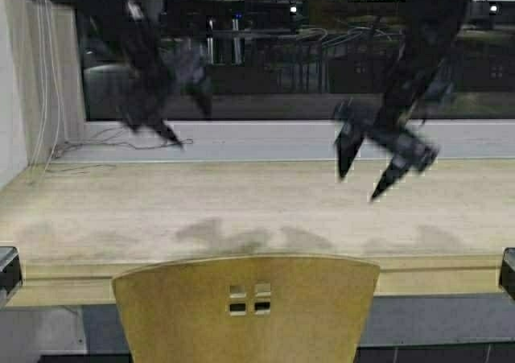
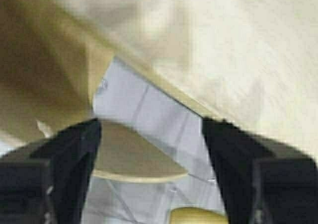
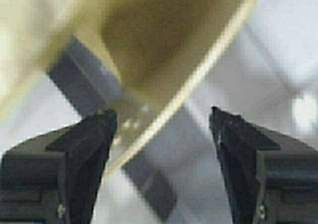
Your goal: Push the chairs under the table
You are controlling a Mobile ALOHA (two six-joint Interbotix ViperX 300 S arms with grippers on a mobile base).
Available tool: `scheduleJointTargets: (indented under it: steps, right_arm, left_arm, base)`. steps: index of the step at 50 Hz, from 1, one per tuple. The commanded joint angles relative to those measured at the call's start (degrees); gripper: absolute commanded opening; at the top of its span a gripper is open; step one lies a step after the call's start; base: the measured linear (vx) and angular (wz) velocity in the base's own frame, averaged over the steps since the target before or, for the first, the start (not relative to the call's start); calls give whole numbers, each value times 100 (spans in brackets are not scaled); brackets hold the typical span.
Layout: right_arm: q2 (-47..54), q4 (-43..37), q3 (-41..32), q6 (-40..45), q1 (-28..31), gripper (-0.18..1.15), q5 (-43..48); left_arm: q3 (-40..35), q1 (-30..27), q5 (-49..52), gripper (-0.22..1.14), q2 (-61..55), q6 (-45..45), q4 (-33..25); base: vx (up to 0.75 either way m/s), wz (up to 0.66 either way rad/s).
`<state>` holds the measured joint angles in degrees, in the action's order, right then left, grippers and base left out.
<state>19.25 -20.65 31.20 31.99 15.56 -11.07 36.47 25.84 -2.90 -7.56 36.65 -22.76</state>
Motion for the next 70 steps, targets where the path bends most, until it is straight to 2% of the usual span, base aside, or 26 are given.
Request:
scheduleJointTargets:
  steps: [1, 5, 16, 23, 32, 38, 44, 54, 70]
  right_arm:
    - [-1107, 835, 422, -501, 44, 91, 343]
    - [-1608, 1397, 765, -896, 44, 91, 387]
    - [-2294, 2065, 1310, -1503, 53, 91, 888]
    - [-2373, 2153, 1318, -1573, 88, 91, 932]
    - [-3085, 2312, 1617, -1687, 308, 90, 501]
    - [-3507, 2602, 1644, -1837, 264, 90, 281]
    - [-3296, 2760, 1564, -1846, 158, 90, 387]
    - [-2874, 2707, 1380, -1784, 132, 90, 519]
    - [-2892, 2672, 1397, -1758, 132, 90, 519]
  left_arm:
    - [448, 62, -9, 94, 1090, -1125, 290]
    - [809, 158, -9, 94, 1617, -1767, 299]
    - [1503, 193, -9, 93, 2505, -2663, 510]
    - [1978, 185, 44, 93, 2962, -3357, 1187]
    - [2698, -220, 545, 93, 4148, -3656, 1310]
    - [2628, -360, 949, 93, 4852, -3753, 1371]
    - [2496, -527, 1380, 93, 5159, -3832, 1819]
    - [2646, -563, 1099, 93, 5019, -3779, 1811]
    - [2566, -571, 835, 93, 4896, -3797, 1854]
  base:
    - [-4, 2]
    - [-6, 3]
    - [-13, 15]
    - [-18, 19]
    - [-26, 23]
    - [-31, 17]
    - [-30, 12]
    - [-33, 12]
    - [-34, 33]
